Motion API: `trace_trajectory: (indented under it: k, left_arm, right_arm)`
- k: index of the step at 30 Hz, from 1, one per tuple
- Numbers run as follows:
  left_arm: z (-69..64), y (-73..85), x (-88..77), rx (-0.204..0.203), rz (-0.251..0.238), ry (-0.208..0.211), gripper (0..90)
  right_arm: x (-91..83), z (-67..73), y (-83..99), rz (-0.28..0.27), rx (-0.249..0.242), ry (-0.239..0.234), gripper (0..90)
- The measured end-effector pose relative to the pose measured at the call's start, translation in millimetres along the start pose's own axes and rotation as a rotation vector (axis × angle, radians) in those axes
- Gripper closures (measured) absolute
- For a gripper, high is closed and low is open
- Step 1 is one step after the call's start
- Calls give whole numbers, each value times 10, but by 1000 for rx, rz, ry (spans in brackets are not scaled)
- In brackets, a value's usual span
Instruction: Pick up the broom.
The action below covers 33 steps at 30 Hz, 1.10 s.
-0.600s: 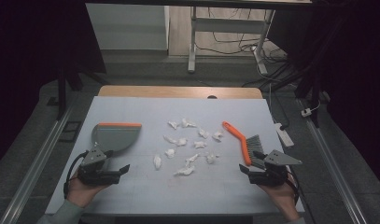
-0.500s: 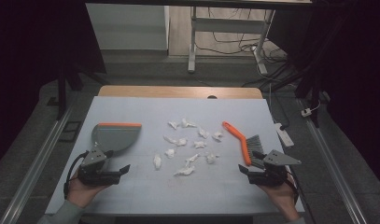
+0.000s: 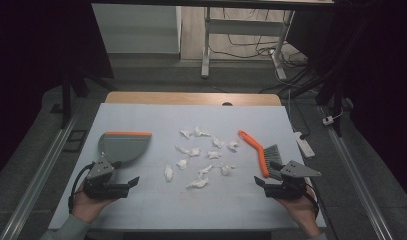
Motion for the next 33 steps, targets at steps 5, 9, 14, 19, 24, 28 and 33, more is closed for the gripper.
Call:
trace_trajectory:
  k: [5, 9, 14, 19, 24, 28, 33]
  left_arm:
    - [2, -1, 10, -3, 3, 1, 160]
    - [-3, -8, -2, 0, -1, 3, 160]
    - [8, -15, 5, -7, -1, 4, 160]
    - [-1, -31, 16, -1, 4, 4, 161]
    - [-22, -38, 14, 6, 3, 3, 161]
    - [-27, -28, 18, 5, 4, 5, 161]
    - [-23, -17, -8, 4, -2, 2, 162]
  right_arm:
    - [2, -4, -15, 15, -1, 2, 212]
    - [-3, -26, -41, 22, 3, 7, 217]
    - [15, -88, -166, 42, 12, 9, 227]
    - [93, -233, -304, 92, 32, 15, 227]
    - [204, -499, -463, 165, 54, 46, 228]
    - [316, -720, -539, 226, 76, 73, 228]
    - [498, -952, -537, 305, 95, 104, 229]
Point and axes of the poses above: each handheld gripper's, and its own axes: x roughly forward along the jaws, y roughly out of its underside, z roughly to its left, the point moved 7 cm from there along x, roughly forward along the jaws, and after that the axes turned 4 degrees about -y, right-handed, at the moved point
